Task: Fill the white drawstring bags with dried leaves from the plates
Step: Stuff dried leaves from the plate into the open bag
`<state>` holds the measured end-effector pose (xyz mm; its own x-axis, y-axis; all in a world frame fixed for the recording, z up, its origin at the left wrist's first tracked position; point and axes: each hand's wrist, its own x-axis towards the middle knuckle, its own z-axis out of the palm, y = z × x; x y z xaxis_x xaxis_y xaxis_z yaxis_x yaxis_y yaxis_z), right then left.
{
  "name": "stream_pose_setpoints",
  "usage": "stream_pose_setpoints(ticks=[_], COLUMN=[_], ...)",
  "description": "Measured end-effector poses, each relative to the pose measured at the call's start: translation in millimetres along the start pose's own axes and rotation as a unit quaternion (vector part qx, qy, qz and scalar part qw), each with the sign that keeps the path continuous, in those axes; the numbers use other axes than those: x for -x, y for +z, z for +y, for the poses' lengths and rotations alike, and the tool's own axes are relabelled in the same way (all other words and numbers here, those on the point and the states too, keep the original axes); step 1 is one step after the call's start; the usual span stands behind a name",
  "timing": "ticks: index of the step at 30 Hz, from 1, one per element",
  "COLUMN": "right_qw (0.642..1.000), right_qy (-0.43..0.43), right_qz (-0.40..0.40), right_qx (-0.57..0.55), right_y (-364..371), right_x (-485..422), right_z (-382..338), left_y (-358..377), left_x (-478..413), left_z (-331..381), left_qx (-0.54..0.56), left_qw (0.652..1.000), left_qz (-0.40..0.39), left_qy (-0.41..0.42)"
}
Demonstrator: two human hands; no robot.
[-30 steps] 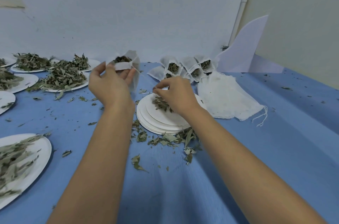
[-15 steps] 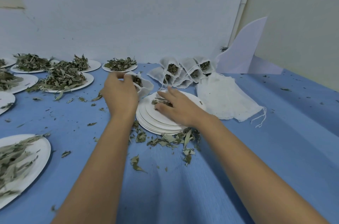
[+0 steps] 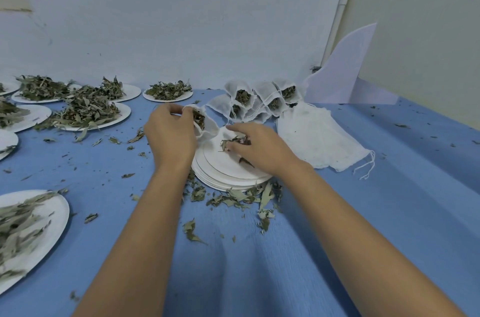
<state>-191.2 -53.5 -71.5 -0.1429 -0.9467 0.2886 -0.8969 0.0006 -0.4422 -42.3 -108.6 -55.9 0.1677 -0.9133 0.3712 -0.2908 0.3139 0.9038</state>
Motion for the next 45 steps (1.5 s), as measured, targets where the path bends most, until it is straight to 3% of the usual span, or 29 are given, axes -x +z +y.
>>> stream_pose_setpoints(ticks=[4,8,17,24,34,39,45], right_qw=[0.991,0.983,0.978,0.976,0.986,0.991,0.999], right_qy=[0.098,0.185,0.131,0.021,-0.102,-0.070,0.026], right_qz=[0.084,-0.010,-0.154,-0.217,-0.086,-0.061,-0.029], right_qx=[0.036,-0.010,0.053,-0.002,0.100,0.100,-0.003], right_y=[-9,-10,-23,-18,-1,-2,-15], right_x=[1,1,-3,-2,-6,-5,-1], right_z=[3,3,-3,16,7,6,1], left_y=[3,5,13,15,15,15,14], left_x=[0,1,8,8,7,6,5], left_z=[-1,-3,-16,-18,-19,-18,-20], left_qx=[-0.009,-0.005,0.062,0.084,0.113,0.112,0.111], left_qw=[1.000,1.000,0.996,0.994,0.991,0.991,0.991], left_qz=[-0.004,-0.007,-0.043,-0.044,-0.026,-0.027,-0.023], left_qy=[0.002,0.006,-0.046,-0.057,-0.073,-0.073,-0.069])
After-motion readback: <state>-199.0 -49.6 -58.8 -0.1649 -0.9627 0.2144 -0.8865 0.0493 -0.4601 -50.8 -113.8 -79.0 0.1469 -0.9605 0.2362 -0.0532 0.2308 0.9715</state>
